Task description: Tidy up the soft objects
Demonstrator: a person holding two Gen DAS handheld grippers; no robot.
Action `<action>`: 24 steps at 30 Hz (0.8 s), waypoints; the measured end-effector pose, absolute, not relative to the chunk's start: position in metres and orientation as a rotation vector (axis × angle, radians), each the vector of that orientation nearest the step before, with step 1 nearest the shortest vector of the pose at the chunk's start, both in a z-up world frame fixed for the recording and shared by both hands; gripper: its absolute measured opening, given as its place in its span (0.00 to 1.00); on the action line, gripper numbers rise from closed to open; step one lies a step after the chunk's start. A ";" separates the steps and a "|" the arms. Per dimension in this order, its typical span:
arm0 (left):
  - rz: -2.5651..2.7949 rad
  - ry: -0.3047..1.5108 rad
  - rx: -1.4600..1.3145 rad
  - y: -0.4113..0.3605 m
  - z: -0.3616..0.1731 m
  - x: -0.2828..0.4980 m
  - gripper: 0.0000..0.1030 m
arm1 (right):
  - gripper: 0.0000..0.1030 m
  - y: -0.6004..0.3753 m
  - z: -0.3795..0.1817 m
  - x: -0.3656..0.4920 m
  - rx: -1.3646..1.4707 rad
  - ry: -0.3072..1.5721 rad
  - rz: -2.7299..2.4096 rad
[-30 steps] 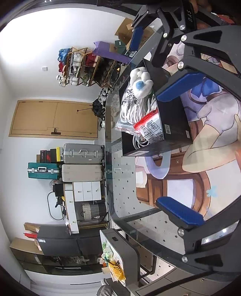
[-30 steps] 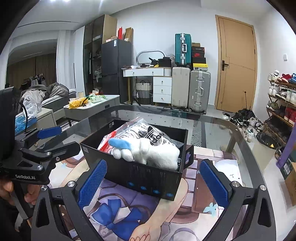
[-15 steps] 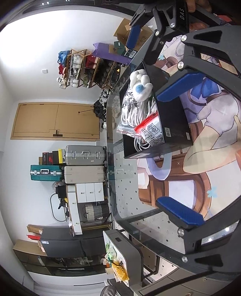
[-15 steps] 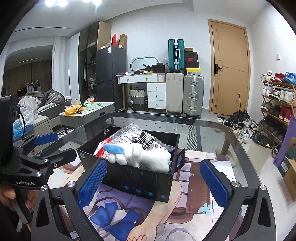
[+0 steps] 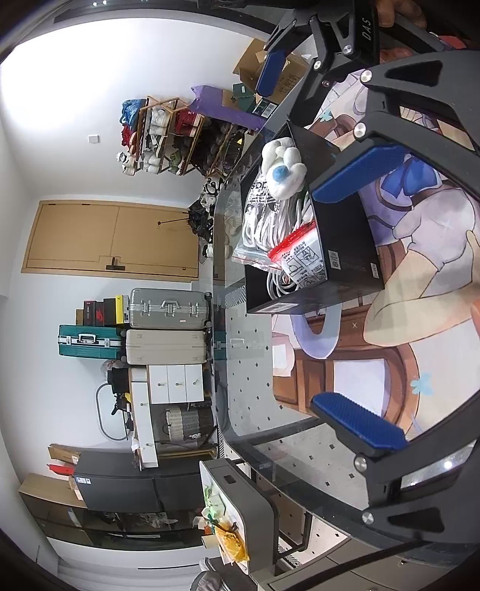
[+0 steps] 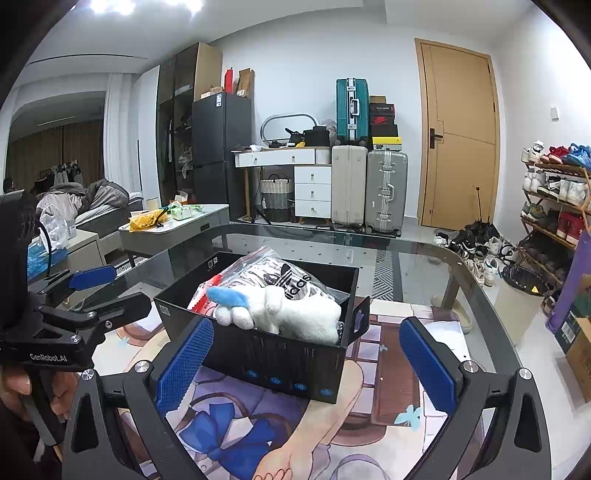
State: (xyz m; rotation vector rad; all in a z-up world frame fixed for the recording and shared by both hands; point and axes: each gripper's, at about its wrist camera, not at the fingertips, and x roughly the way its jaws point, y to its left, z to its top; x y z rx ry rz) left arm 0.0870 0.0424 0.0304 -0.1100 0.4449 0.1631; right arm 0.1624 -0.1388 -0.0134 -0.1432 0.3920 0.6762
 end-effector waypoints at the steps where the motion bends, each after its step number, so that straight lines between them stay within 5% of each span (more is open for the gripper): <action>1: 0.163 0.444 -0.110 0.043 0.030 0.087 1.00 | 0.99 -0.139 -0.013 0.162 -0.142 0.393 0.677; 24: 0.165 0.436 -0.113 0.044 0.034 0.085 1.00 | 0.99 -0.136 -0.013 0.162 -0.150 0.384 0.679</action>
